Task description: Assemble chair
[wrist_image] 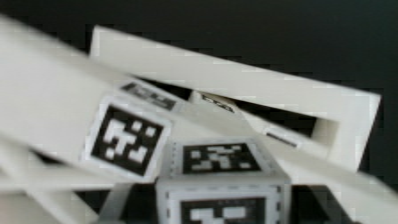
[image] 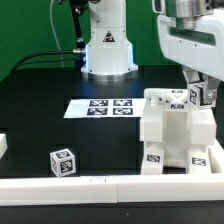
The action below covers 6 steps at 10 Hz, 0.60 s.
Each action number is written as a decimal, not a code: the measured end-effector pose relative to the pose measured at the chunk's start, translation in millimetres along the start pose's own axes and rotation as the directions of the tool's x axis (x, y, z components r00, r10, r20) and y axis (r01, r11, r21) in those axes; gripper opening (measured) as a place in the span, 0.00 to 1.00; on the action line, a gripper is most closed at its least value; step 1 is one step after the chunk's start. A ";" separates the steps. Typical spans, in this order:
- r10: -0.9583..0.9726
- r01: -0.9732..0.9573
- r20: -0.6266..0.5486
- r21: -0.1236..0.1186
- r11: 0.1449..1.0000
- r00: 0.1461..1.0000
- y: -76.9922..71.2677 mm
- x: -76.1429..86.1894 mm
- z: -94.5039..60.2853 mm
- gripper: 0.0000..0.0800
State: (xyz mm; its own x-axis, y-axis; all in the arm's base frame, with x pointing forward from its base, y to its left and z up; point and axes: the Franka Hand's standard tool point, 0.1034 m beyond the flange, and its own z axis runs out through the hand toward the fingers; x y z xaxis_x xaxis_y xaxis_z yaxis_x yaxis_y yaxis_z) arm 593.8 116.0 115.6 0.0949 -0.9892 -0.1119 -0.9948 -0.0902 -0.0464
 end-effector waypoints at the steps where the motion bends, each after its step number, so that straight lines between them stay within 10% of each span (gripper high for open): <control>1: 0.141 -0.141 0.006 0.011 0.990 0.990 -1.7 -1.0 0.8 0.35; 3: 0.254 -0.254 0.007 0.026 0.967 0.967 -2.1 -1.2 0.9 0.35; 6: -0.126 0.126 -0.003 0.017 0.992 0.992 -5.6 -1.2 -1.7 0.67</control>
Offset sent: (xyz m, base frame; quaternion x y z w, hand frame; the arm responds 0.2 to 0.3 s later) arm 0.0000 0.0000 0.0000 0.0000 0.0000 0.0000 1.0000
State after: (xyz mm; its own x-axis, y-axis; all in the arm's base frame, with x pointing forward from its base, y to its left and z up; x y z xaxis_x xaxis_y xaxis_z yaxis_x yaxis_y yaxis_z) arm 599.2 117.4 117.7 0.2198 -0.9702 -0.1018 -0.9741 -0.2125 -0.0774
